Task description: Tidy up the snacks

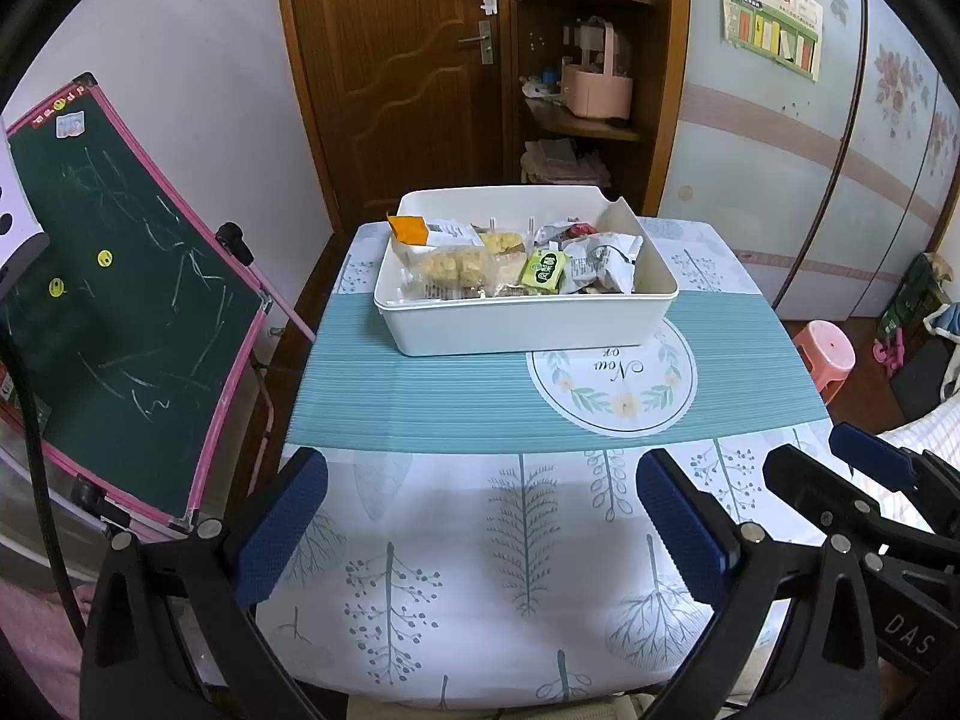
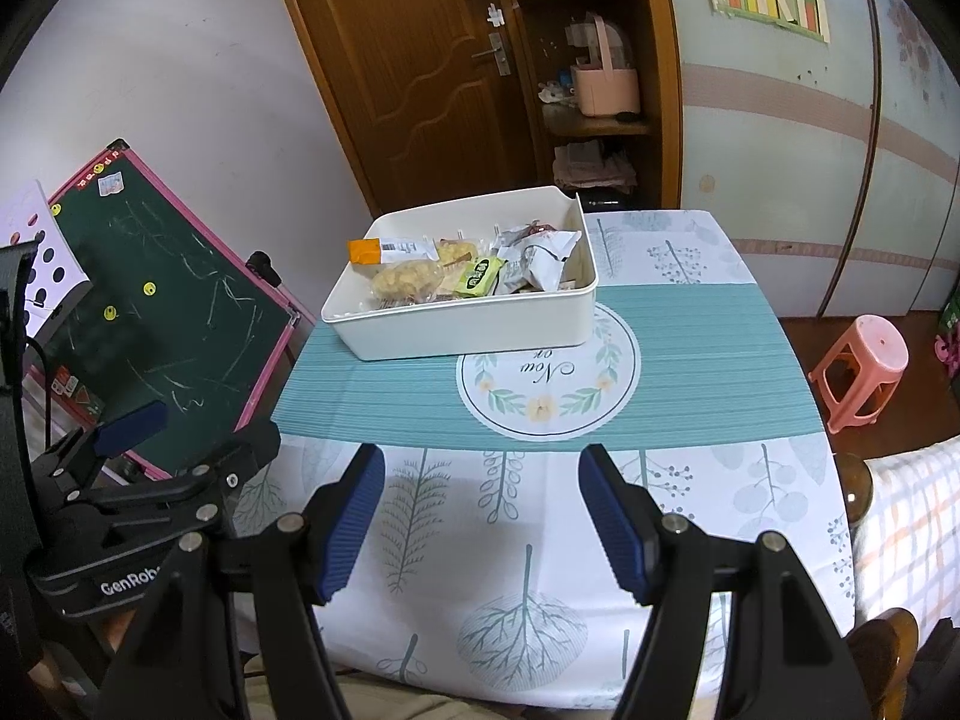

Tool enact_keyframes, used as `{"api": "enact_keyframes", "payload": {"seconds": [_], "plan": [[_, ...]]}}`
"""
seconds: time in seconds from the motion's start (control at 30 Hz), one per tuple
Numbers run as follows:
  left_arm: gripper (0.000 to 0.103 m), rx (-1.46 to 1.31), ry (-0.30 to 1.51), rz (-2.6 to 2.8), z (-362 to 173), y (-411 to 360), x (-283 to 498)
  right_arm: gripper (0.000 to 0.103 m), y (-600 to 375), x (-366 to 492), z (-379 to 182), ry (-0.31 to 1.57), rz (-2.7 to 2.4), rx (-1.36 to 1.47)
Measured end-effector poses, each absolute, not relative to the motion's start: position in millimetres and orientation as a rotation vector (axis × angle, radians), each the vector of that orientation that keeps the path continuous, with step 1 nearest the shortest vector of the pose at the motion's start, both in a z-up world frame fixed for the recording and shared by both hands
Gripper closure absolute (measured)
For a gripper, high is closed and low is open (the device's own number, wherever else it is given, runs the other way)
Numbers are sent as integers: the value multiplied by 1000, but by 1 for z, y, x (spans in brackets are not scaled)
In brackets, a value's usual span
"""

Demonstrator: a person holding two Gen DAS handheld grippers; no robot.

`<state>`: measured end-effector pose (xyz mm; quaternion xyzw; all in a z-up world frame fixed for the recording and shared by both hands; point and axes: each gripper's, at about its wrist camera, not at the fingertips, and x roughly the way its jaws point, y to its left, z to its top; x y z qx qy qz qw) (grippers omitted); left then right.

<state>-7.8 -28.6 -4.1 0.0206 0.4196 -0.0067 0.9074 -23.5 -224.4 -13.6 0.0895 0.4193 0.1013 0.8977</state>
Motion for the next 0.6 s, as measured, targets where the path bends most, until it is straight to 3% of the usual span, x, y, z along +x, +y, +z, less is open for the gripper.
{"api": "enact_keyframes", "payload": {"seconds": [0.6], "plan": [[1,43,891,-16,-15,-30,-12,35,-223,-25,-21,879,209,201]]}}
